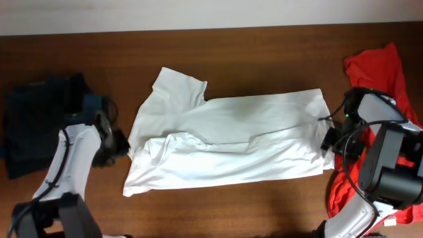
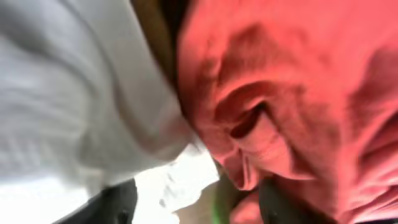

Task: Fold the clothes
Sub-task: 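Grasp the top corners with both grippers and fold down toward the bottom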

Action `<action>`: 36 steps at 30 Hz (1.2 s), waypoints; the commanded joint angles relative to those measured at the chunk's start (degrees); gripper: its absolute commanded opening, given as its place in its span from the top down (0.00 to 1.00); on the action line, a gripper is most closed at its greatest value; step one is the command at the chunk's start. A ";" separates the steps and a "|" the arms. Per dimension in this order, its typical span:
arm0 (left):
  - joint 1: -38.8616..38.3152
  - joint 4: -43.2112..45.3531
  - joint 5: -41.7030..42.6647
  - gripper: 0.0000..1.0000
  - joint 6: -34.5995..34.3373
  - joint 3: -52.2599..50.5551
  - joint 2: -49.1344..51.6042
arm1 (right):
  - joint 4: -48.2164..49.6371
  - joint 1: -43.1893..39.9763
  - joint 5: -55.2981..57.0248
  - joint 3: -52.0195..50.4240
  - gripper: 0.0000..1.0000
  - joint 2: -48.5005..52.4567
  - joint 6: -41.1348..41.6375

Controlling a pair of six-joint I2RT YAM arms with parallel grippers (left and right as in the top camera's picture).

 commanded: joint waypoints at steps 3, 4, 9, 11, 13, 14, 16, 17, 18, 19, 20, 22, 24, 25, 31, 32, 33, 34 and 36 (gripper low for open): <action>-5.70 21.24 14.69 0.47 16.70 10.40 3.19 | -5.81 -0.04 -4.37 13.49 0.23 -7.58 -4.72; -6.64 24.48 14.71 0.46 17.92 11.10 5.86 | -6.27 -0.04 -6.73 14.25 0.22 -7.58 -6.56; -9.51 41.64 15.74 0.45 20.55 13.16 21.57 | -6.78 -0.04 -10.45 14.38 0.21 -7.58 -9.44; -9.62 46.95 17.35 0.44 20.52 13.16 25.68 | -6.78 -0.04 -10.45 14.38 0.20 -7.58 -9.46; -9.73 51.78 17.59 0.44 20.50 13.16 29.51 | -6.78 -0.04 -10.45 14.38 0.20 -7.58 -9.44; -9.73 53.68 17.46 0.44 20.48 13.18 31.45 | -6.78 -0.04 -10.43 14.38 0.20 -7.58 -9.44; -9.90 53.75 17.59 0.53 20.46 13.18 32.81 | -6.49 -0.04 -10.43 14.38 0.21 -7.58 -9.44; -10.12 53.68 17.68 0.83 20.48 13.16 32.85 | -5.81 -0.04 -10.43 14.38 0.21 -7.58 -9.44; -10.14 53.42 18.84 0.98 20.46 13.84 32.70 | -4.55 -0.04 -10.45 14.38 0.21 -7.56 -9.44; -10.03 51.41 20.17 1.00 20.48 15.45 32.46 | -3.74 -0.04 -10.45 14.38 0.21 -7.56 -9.44; -9.31 45.29 19.98 1.00 20.46 19.02 31.15 | -0.44 -0.04 -10.45 14.38 0.20 -7.56 -9.44; -6.62 34.80 20.04 1.00 18.91 24.98 28.06 | 5.01 -0.02 -10.67 14.38 0.19 -7.08 -9.46; -3.13 27.71 20.33 1.00 18.71 29.77 24.41 | 11.67 0.28 -11.54 14.38 0.20 -5.38 -9.49; -2.95 27.43 20.50 0.99 18.73 29.86 23.69 | 13.73 0.61 -12.57 14.38 0.20 -4.66 -9.79; -3.41 26.01 20.46 0.99 18.75 29.83 23.23 | 34.58 9.16 -14.71 14.38 0.11 3.08 -12.98; -3.91 25.51 20.44 1.00 18.78 29.83 23.23 | 37.66 10.84 -14.67 14.38 0.10 4.46 -13.77; -4.17 25.35 20.44 1.00 18.75 29.83 23.23 | 40.87 12.41 -13.90 14.38 0.08 6.27 -13.70; -4.07 25.11 20.35 0.99 18.78 29.83 23.23 | 42.99 13.46 -11.15 14.38 0.08 8.35 -12.15; -4.02 24.06 20.22 1.00 18.78 29.83 23.23 | 45.99 14.03 -10.14 14.38 0.08 11.63 -10.45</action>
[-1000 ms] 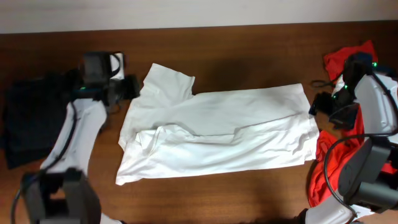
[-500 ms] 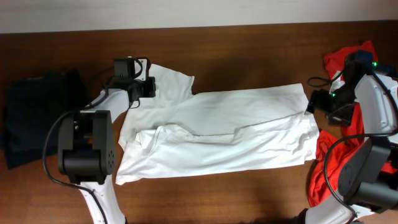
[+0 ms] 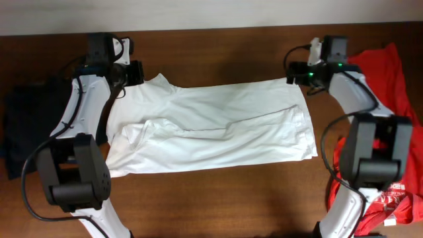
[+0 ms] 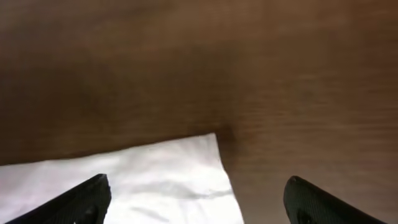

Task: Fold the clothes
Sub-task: 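Grasp the top corners with both grippers and fold down toward the bottom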

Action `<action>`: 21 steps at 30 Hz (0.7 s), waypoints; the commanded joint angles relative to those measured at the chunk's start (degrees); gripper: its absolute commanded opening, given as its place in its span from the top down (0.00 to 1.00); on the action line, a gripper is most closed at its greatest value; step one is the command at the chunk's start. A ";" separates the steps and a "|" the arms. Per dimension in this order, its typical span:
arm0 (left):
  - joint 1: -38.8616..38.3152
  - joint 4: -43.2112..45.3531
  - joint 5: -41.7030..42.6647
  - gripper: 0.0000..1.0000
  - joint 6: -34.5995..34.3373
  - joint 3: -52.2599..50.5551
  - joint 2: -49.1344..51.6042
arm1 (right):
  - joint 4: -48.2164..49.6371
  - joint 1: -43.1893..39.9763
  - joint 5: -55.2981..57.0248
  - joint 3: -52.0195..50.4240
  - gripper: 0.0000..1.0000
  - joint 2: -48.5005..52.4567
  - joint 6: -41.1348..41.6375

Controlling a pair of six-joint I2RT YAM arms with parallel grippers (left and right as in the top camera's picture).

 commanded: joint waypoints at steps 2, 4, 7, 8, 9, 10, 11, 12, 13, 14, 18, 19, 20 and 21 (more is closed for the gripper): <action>-0.11 -1.77 0.42 1.00 -0.55 0.22 -0.44 | 4.50 1.44 2.05 0.55 0.09 7.50 2.19; -0.11 -2.25 0.42 1.00 -0.55 0.22 -0.44 | 6.36 2.56 2.32 0.55 0.18 8.94 2.19; -0.11 -2.80 0.44 1.00 -0.55 0.22 -0.44 | 7.23 3.85 3.10 0.55 0.57 9.49 2.21; -0.11 -2.89 0.44 1.00 -0.57 0.22 -0.44 | 6.97 3.93 4.63 0.55 0.65 9.49 3.52; -0.11 -3.28 0.44 1.00 -0.55 0.22 -0.44 | 6.64 3.93 5.53 0.55 0.80 9.49 4.44; -0.11 -3.80 0.44 0.99 -0.55 0.22 -0.44 | 6.34 3.89 5.55 0.55 0.93 9.49 4.85; -0.11 -4.44 0.44 1.00 -0.55 0.22 -0.44 | 5.68 3.87 5.55 0.57 0.96 9.46 6.12; -0.04 -5.62 0.44 1.00 -0.55 0.22 -0.44 | 3.54 3.65 5.57 0.57 0.96 8.98 6.34; -0.07 -6.80 0.46 1.00 -0.55 0.22 -0.46 | 1.33 3.19 5.60 0.57 0.96 7.89 6.32; -0.07 -9.18 0.48 1.00 -0.55 0.22 -0.72 | -2.62 2.29 5.60 0.94 0.96 5.55 6.32; 1.92 -25.68 0.44 1.00 -0.57 0.24 -8.00 | -25.07 -2.12 5.53 5.57 0.96 -6.54 6.27; 2.49 -29.62 0.26 1.00 -0.57 0.24 -9.70 | -30.08 -2.47 5.53 5.60 0.96 -9.01 6.27; 2.60 -33.73 -0.42 1.00 -0.55 0.24 -10.86 | -34.84 -2.56 5.57 5.60 0.96 -10.45 6.21; 2.60 -39.23 -3.67 0.99 -0.59 0.24 -11.50 | -39.67 -2.56 5.60 5.60 0.96 -10.78 6.05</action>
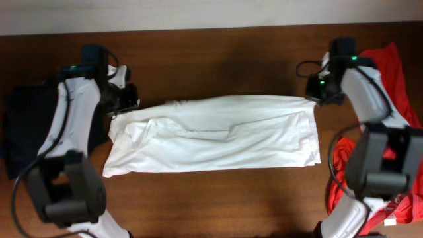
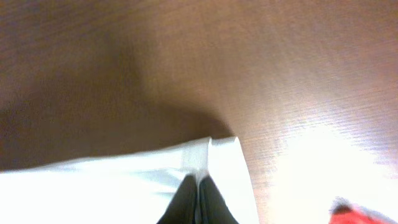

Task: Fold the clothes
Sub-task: 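Grasp the top corners with both grippers and fold down toward the bottom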

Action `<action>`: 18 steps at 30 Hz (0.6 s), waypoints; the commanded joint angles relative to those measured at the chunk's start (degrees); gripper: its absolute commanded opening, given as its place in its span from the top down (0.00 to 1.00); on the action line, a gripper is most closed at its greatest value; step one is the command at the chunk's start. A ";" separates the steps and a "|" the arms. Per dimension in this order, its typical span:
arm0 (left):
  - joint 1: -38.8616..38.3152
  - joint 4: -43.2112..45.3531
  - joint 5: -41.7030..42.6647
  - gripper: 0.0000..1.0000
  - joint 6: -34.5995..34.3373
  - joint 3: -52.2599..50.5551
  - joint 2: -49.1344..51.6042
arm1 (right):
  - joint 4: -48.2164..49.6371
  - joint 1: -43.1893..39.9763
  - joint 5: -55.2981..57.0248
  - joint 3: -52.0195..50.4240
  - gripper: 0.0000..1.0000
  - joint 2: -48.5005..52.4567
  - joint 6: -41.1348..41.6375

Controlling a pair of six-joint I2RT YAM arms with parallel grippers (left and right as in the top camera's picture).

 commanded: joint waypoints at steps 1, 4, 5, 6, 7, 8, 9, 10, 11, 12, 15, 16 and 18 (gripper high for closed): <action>0.46 -10.69 -5.66 1.00 -0.76 0.20 -3.85 | -9.42 0.09 0.94 1.25 0.96 -3.10 0.17; 0.46 -19.06 -10.21 1.00 -2.56 0.11 -3.82 | -20.48 0.09 8.04 -0.79 0.95 -2.75 0.20; 0.46 -20.17 -10.23 1.00 -2.56 -0.17 -3.82 | -21.20 0.09 8.44 -2.10 0.94 -2.75 0.20; 0.46 -21.38 -12.00 1.00 -2.58 -1.16 -3.82 | -21.40 0.09 8.46 -4.20 0.95 -2.75 0.20; 0.46 -21.40 -14.71 1.00 -3.67 -2.89 -3.82 | -21.09 0.11 8.46 -6.08 0.94 -2.75 0.20; 0.46 -21.14 -14.69 0.99 -3.89 -4.94 -3.82 | -20.39 0.11 8.44 -7.52 0.89 -2.75 0.20; 0.44 -20.72 -14.67 1.00 -4.68 -6.54 -3.82 | -19.87 0.11 8.46 -8.39 0.84 -2.75 0.20; 0.44 -21.00 -14.67 0.99 -4.66 -8.90 -3.82 | -19.61 0.09 9.79 -9.38 0.64 -2.75 0.20; 0.44 -21.59 -14.69 0.72 -4.66 -9.86 -3.82 | -19.63 0.09 11.13 -9.79 0.48 -2.75 0.20; 0.44 -21.53 -14.71 0.28 -4.66 -10.10 -3.82 | -19.61 0.09 11.61 -10.08 0.46 -2.75 0.20; 0.44 -19.56 -14.67 0.07 -4.68 -10.10 -3.82 | -19.43 0.09 11.69 -10.45 0.33 -2.75 0.20; 0.39 -17.57 -13.75 0.07 -4.68 -10.10 -3.82 | -19.39 0.09 11.69 -10.45 0.31 -2.75 0.20; -0.90 -9.92 -1.14 0.26 -4.59 -10.05 -3.82 | -18.60 0.09 11.65 -10.49 0.28 -2.75 0.20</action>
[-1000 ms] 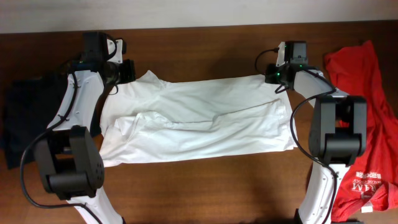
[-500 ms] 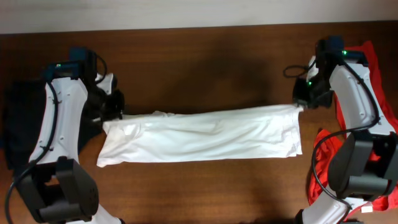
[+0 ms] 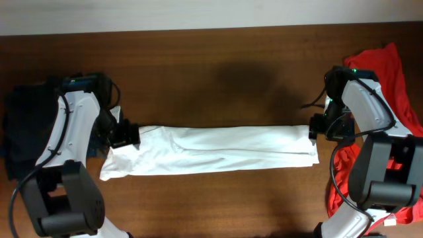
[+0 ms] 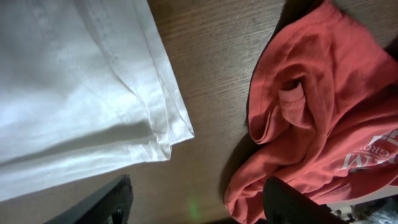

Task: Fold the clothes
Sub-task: 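Grasp the top corners with both grippers and fold down toward the bottom, then fold the right half of the strip leftward with the right gripper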

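The white garment (image 3: 218,149) lies across the table as a long, narrow folded strip. My left gripper (image 3: 124,135) sits on the strip's left end; its jaws are hidden from above. My right gripper (image 3: 316,129) is at the strip's right end. In the right wrist view the right gripper (image 4: 199,208) is open with only bare wood between its fingers (image 4: 112,199). The layered right corner of the white garment (image 4: 93,93) lies just ahead of it and apart from the fingers.
A crumpled red garment (image 3: 383,73) lies on the table's right side, close beside the right gripper, and the red garment (image 4: 323,106) has printed lettering. A dark navy garment (image 3: 26,132) is piled at the left edge. The brown table (image 3: 218,73) stretches behind the strip.
The right gripper was shut on the white garment's far right corner; now it is open and the corner lies on the table. Both grippers are nearer the front and the garment is narrower.
First the white garment lay spread out and rumpled, with a gripper at each side. Then both grippers were at its far corners, the right one open. Then the right was shut on its corner with the far edge drawn in. Now the garment is a narrow strip.
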Action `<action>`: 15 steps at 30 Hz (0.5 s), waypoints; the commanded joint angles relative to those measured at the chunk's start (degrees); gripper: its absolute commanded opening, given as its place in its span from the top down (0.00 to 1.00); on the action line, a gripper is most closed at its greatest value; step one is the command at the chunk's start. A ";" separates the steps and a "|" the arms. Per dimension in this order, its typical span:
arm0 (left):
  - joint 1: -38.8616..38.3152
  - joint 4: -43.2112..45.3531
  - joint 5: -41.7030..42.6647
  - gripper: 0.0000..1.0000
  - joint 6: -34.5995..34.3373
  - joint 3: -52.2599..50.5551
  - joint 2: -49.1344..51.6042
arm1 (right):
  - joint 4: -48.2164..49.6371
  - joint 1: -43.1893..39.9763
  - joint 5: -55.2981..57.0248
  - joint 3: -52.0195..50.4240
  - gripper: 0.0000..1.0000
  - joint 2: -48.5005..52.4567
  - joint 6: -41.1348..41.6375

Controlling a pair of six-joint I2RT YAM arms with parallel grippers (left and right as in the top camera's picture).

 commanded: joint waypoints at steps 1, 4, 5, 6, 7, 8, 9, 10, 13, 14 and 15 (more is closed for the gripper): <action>-2.54 9.25 13.90 0.40 -0.09 -0.22 -0.35 | 0.72 0.15 1.09 -0.70 0.27 0.22 0.22; -10.19 17.53 11.08 0.49 -0.15 -0.35 0.52 | 0.79 0.15 1.11 -1.16 0.24 0.22 0.22; -12.61 17.51 9.11 0.49 -0.24 -0.52 1.51 | 0.81 0.15 1.11 -1.16 0.23 0.22 0.20; -14.97 17.49 8.59 0.49 -1.81 -1.18 2.56 | 0.85 0.15 1.09 -1.16 0.21 0.22 -0.37; -16.41 17.46 7.69 0.49 -2.56 -1.81 2.89 | 0.70 0.15 -0.11 -1.16 0.16 0.22 -2.84; -17.18 17.44 5.57 0.49 -5.03 -2.05 2.89 | 0.57 0.15 -2.14 -1.16 0.12 0.22 -4.50; -17.40 17.73 4.66 0.49 -6.16 -2.05 2.89 | 0.52 0.15 -3.50 -1.16 0.11 0.22 -4.81; -17.40 18.34 4.66 0.49 -6.16 -2.05 2.89 | 0.44 0.17 -4.39 -1.16 0.11 0.22 -4.79; -17.40 19.91 -2.64 0.48 -7.93 -2.08 2.89 | -0.07 0.17 -5.86 -1.16 0.11 0.22 -4.76; -17.40 20.98 -2.56 0.48 -7.89 -2.08 2.89 | -0.13 0.17 -5.88 -1.16 0.11 0.22 -4.76; -17.46 21.16 -2.58 0.48 -7.89 -2.08 2.89 | -0.17 0.17 -5.88 -1.16 0.11 0.22 -4.72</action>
